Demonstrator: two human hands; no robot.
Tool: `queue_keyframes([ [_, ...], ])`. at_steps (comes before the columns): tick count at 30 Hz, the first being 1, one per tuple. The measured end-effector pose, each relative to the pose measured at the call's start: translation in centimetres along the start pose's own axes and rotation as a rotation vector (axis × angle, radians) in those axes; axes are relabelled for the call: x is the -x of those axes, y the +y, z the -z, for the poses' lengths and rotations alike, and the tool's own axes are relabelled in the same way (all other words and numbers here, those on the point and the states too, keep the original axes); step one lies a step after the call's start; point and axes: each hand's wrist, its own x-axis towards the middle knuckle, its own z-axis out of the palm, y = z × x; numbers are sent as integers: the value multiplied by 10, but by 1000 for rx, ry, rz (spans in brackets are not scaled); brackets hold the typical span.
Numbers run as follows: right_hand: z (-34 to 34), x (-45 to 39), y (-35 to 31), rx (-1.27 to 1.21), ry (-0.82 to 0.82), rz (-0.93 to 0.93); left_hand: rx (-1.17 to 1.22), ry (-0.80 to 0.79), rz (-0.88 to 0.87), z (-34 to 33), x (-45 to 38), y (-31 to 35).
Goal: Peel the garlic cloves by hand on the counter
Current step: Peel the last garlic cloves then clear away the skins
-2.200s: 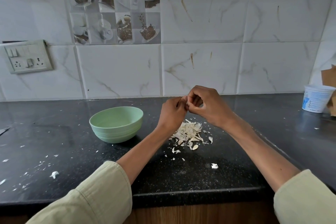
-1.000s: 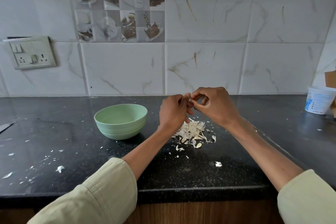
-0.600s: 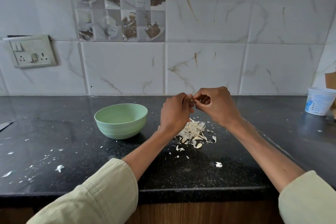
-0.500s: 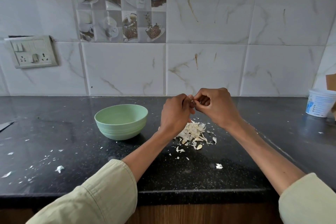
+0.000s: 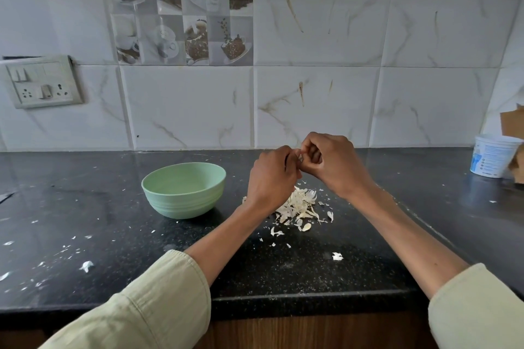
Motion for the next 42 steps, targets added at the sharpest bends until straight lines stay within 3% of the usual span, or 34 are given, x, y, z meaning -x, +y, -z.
queue_keyframes([
  [11, 4, -2, 7, 35, 93, -101, 14, 2, -22, -4, -2, -7],
  [19, 9, -1, 12, 91, -55, -165, 21, -5, -14, -4, -6, -13],
  [24, 11, 0, 10, -4, -213, -154, 86, 10, 23, -1, -7, -13],
  [35, 13, 1, 8, -42, -236, -239, 103, 64, 16, 2, -7, -13],
  [42, 7, -2, 4, -97, -242, -149, -33, 36, -48, 8, -2, -6],
])
